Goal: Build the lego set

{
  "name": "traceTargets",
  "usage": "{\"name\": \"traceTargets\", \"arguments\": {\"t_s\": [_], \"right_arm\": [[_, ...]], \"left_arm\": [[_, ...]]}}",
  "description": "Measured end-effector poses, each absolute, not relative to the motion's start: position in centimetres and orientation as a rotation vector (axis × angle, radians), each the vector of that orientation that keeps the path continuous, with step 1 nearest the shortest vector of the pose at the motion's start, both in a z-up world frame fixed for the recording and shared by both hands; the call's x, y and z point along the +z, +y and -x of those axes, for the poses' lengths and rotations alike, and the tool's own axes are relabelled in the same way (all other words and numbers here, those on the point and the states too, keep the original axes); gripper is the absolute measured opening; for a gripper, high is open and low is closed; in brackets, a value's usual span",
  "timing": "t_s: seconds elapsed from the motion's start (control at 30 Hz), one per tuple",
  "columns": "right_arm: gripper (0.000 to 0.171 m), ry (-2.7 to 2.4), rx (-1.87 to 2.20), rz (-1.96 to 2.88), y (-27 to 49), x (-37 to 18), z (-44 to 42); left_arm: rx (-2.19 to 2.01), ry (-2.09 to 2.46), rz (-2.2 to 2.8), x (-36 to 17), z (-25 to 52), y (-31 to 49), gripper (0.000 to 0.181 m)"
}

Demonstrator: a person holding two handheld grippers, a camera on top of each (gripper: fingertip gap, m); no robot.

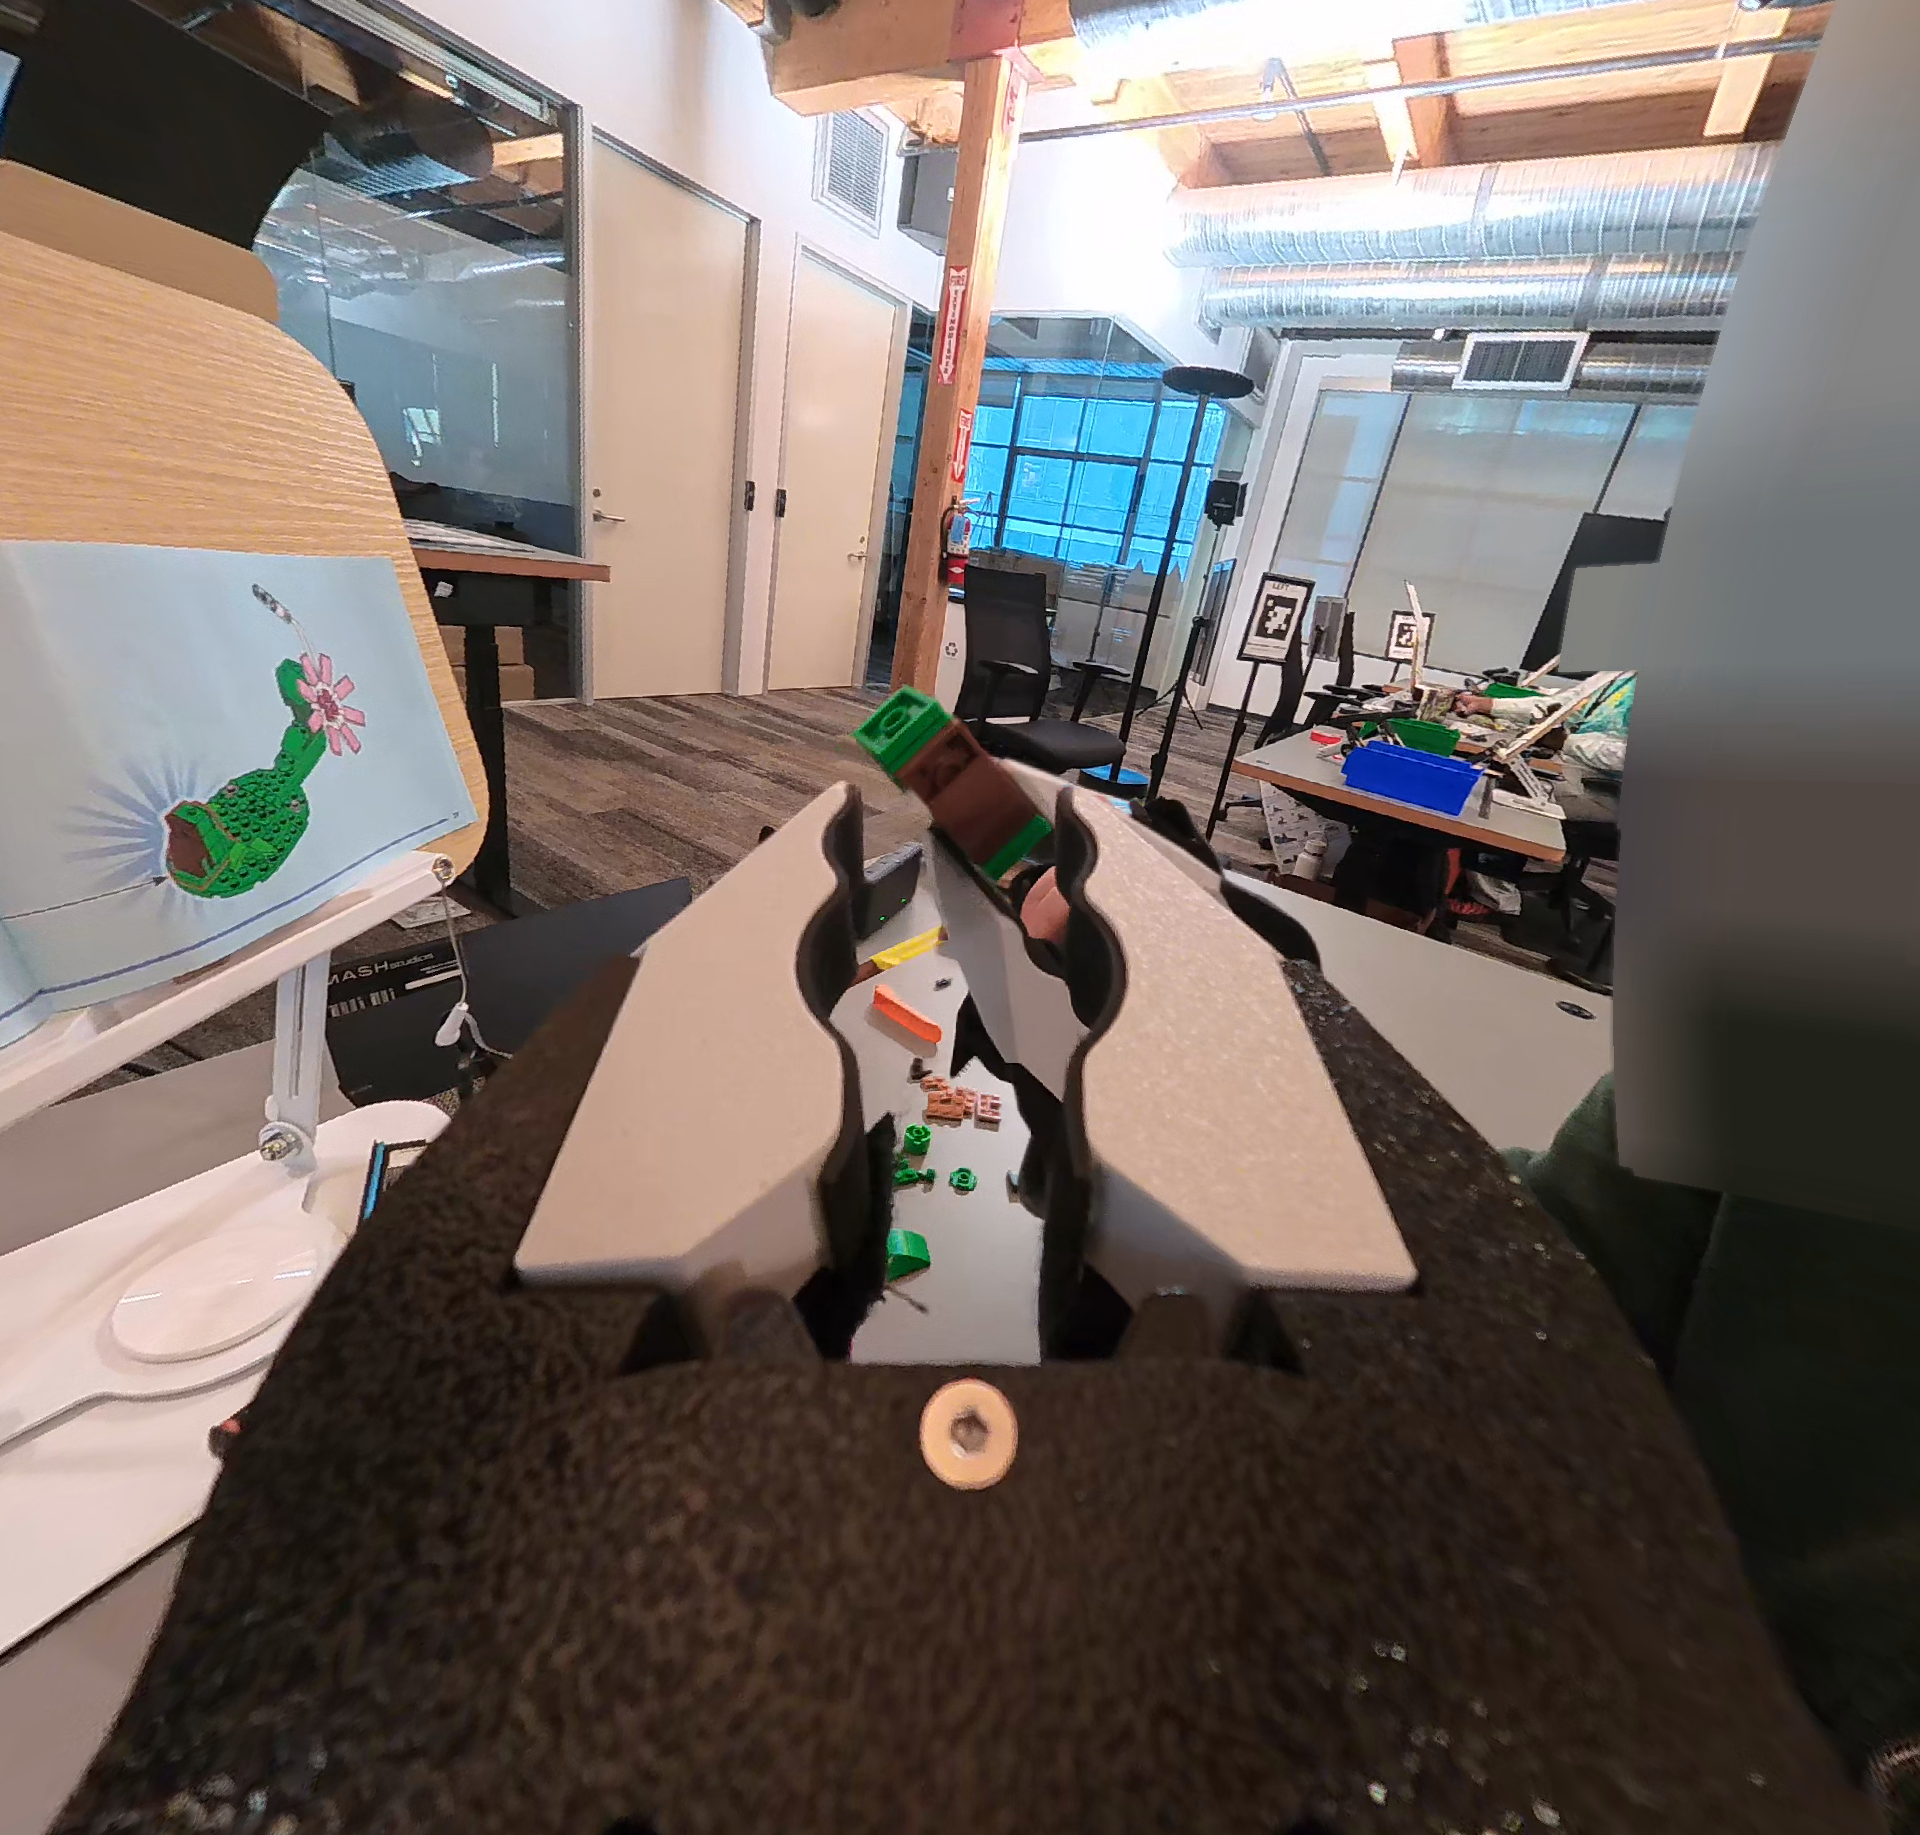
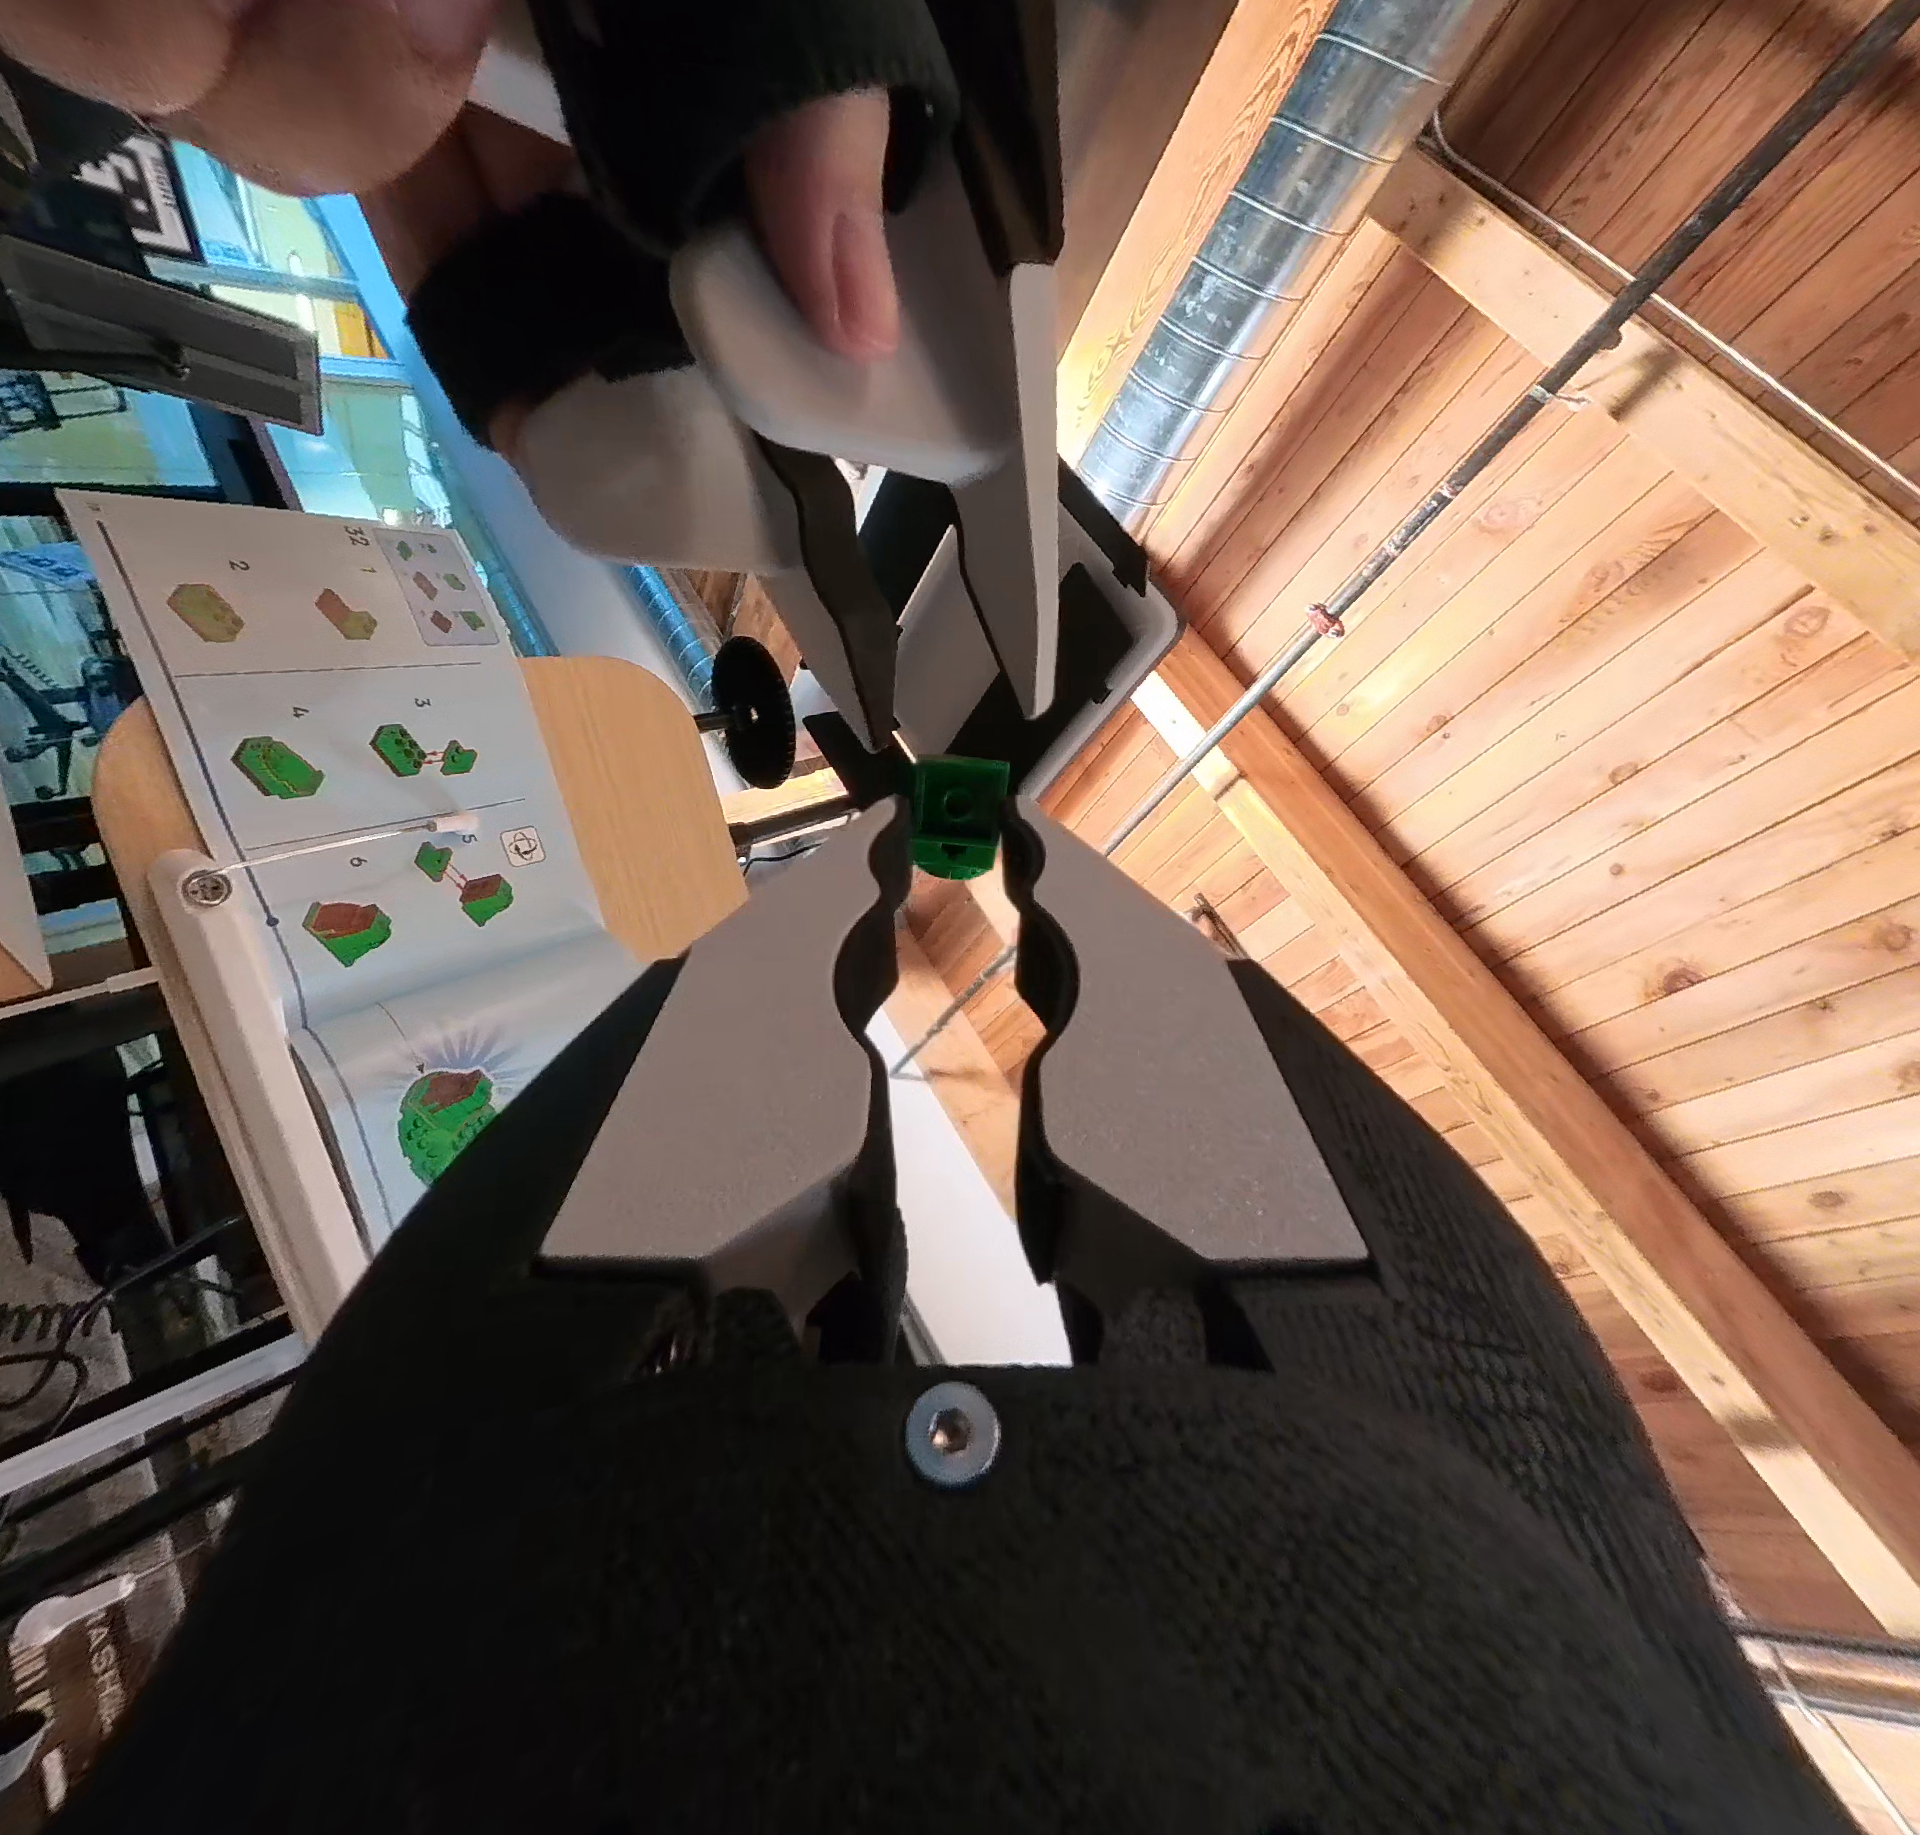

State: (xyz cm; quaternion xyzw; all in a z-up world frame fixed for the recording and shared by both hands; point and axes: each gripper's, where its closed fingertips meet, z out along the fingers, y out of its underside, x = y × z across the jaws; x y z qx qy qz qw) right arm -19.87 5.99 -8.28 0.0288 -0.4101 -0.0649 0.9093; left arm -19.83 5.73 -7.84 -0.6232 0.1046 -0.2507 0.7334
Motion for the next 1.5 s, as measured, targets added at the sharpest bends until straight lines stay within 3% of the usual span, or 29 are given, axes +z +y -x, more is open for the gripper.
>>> {"name": "traceTargets", "arguments": {"t_s": [1.03,1.27,1.5], "right_arm": [[0.015,-0.522,0.095,-0.119,1.9,-1.7,11.1],[0.015,-0.539,0.736,-0.056,2.3,-0.4,9.3],[0.014,-0.483,1.019,-0.052,4.2,0.3,7.0]], "left_arm": [[-0.585,0.259,1.302,-6.4,19.4,4.2,0.034],[-0.592,0.261,1.299,-6.3,19.3,4.2,0.034],[-0.594,0.262,1.296,-6.3,19.3,4.1,0.034]]}}
